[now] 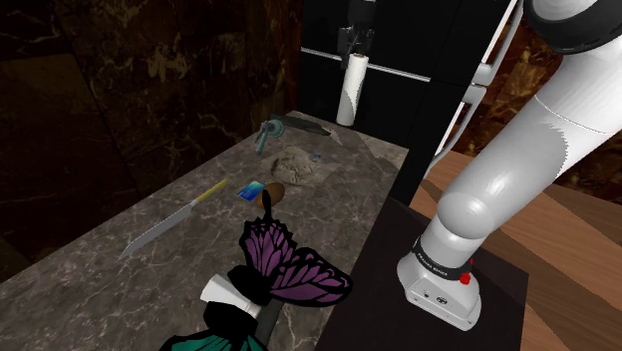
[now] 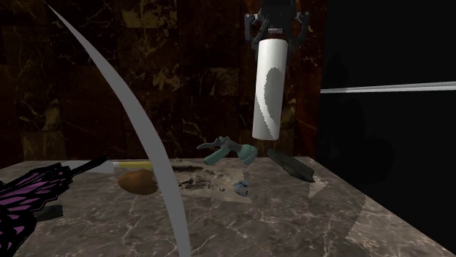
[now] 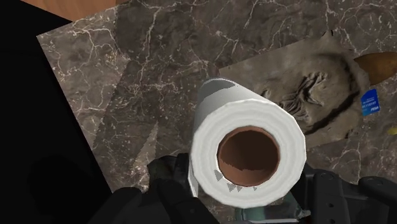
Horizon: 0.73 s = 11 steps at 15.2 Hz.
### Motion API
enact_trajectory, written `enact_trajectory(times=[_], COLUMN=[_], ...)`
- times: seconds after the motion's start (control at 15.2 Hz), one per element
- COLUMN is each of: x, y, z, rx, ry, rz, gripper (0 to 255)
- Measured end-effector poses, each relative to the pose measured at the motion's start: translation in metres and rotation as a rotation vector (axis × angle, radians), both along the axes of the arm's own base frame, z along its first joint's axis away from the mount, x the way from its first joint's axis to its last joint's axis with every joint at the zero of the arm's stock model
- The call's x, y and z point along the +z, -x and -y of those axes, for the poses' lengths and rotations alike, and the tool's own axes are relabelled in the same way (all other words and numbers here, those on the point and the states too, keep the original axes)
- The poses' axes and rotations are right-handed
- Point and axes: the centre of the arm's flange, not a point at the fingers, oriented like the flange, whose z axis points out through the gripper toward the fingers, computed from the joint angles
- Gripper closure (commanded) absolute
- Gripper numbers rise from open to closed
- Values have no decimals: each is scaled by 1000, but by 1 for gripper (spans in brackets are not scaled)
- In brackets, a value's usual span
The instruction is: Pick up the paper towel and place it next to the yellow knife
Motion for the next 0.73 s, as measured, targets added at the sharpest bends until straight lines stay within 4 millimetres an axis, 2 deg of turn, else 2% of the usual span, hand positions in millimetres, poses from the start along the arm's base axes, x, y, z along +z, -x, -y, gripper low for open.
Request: enact_trajectory(times=[0.73], x=[58], y=[1], z=[0], rx=[0], ry=[0], rz=[0], gripper=[255])
